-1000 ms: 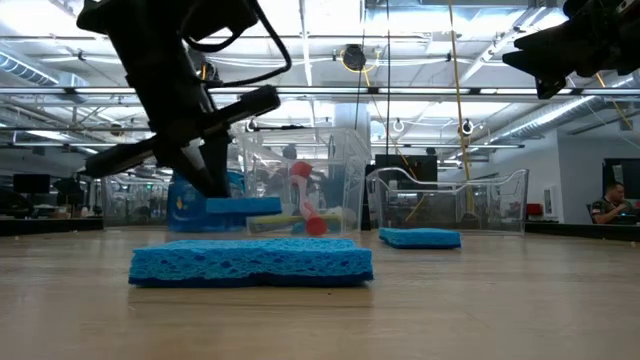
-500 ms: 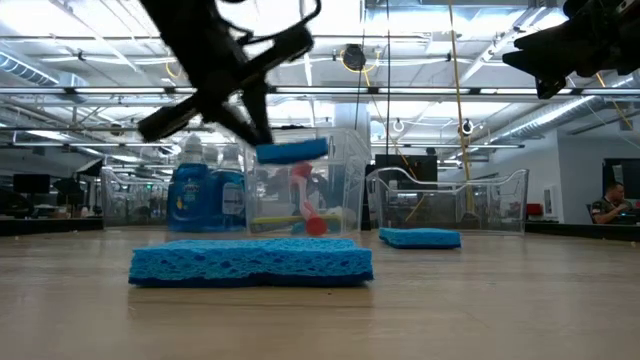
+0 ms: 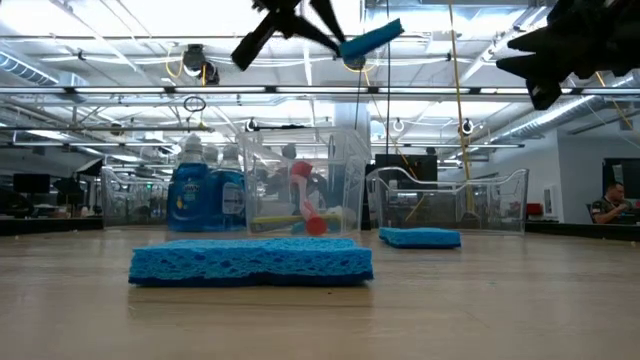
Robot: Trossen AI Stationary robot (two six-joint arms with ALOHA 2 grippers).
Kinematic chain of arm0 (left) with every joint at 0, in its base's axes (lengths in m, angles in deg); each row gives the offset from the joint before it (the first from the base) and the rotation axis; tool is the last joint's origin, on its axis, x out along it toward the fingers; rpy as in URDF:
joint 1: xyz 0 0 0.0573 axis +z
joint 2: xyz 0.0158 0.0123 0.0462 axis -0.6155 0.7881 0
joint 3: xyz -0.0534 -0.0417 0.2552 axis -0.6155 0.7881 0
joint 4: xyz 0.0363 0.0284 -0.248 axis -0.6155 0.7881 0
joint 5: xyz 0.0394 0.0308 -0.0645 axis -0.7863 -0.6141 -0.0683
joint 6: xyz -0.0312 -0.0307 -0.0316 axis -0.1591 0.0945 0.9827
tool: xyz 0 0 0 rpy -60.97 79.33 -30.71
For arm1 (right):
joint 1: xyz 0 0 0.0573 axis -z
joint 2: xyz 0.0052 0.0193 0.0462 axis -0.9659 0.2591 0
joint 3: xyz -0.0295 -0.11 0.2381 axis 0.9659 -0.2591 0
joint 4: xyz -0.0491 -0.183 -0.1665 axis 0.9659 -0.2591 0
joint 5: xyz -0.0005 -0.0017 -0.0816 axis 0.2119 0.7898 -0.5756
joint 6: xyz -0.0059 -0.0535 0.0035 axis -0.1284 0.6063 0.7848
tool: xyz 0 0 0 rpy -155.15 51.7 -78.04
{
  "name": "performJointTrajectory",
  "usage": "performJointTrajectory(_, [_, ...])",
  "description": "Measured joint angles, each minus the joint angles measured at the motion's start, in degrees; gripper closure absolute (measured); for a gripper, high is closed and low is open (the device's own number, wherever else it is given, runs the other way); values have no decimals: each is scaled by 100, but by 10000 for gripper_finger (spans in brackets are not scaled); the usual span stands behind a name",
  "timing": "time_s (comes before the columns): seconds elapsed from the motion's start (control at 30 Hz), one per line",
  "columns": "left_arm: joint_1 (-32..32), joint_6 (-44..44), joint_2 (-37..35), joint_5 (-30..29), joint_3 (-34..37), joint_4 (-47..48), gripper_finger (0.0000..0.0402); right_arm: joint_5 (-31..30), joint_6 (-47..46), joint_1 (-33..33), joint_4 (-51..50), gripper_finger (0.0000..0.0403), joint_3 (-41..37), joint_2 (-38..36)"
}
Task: Pick & Place Kitchen Sink Supplies
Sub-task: Put the blue sponge into the right transparent bin
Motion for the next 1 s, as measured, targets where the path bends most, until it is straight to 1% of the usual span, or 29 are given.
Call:
performJointTrajectory(0.17, [193,-690,-3,-23,-341,-117,401,428,7,-9,753,266,0,735])
performJointTrajectory(0.3, [333,-1043,-4,-94,-479,-109,401,432,-79,-11,1321,248,2,1240])
performJointTrajectory(0.43, [475,-1267,-4,-104,-507,-113,401,428,-88,-11,1954,220,2,1652])
performJointTrajectory(0.53, [555,-1411,-4,-22,-505,-110,401,384,-106,-11,2540,197,7,2003])
performJointTrajectory(0.67, [653,-1588,-4,48,-507,-118,401,103,-412,-11,3216,170,7,2566])
performJointTrajectory(0.73, [684,-1695,-4,46,-506,-149,401,84,-494,-8,3496,160,7,2851])
performJointTrajectory(0.83, [690,-1844,-4,48,-505,-157,401,74,-664,-8,4003,147,7,3317])
performJointTrajectory(1.0, [687,-2071,-4,50,-505,-226,401,-226,-882,-8,4732,134,46,3937])
